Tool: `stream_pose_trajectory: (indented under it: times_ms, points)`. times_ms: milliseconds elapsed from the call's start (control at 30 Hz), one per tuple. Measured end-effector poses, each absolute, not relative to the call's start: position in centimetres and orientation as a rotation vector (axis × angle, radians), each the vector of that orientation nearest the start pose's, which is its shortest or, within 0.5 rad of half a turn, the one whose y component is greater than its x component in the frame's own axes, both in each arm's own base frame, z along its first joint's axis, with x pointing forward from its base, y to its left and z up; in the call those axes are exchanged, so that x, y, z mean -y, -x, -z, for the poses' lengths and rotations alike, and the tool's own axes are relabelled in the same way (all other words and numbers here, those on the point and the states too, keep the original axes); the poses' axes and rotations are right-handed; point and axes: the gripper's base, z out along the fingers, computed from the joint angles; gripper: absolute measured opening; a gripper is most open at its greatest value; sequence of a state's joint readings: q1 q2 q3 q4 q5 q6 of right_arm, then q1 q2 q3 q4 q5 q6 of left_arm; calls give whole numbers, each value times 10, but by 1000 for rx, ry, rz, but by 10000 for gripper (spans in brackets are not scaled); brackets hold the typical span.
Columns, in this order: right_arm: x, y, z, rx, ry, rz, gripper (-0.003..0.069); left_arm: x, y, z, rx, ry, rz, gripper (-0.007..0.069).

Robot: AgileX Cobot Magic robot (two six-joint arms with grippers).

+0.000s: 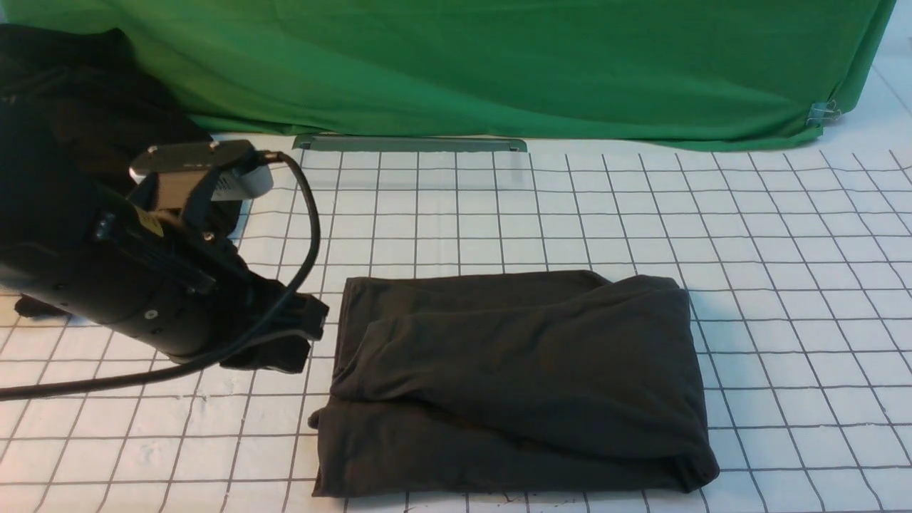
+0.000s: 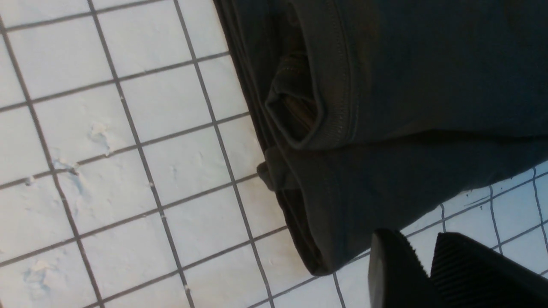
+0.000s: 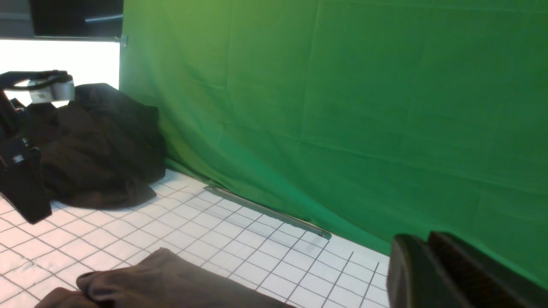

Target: Fold a long-sleeved shirt over a white checkered tablecloth.

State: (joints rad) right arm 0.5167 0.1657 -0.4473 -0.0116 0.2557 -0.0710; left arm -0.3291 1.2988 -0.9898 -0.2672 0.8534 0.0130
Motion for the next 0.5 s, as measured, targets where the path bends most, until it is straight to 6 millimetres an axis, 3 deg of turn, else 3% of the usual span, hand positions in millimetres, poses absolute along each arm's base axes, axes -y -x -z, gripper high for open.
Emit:
stream_pose_trajectory:
  times_ms: [333, 433, 500]
  points:
    - [-22, -39, -329, -1402, 430, -352, 63, 99, -236, -294, -2639, -287, 414, 127]
    - [-22, -39, -328, -1404, 431, -352, 74, 98, -236, -294, -2642, -294, 402, 94]
    - [-22, -40, -324, -1406, 431, -351, 83, 98, -235, -294, -2646, -295, 401, 28]
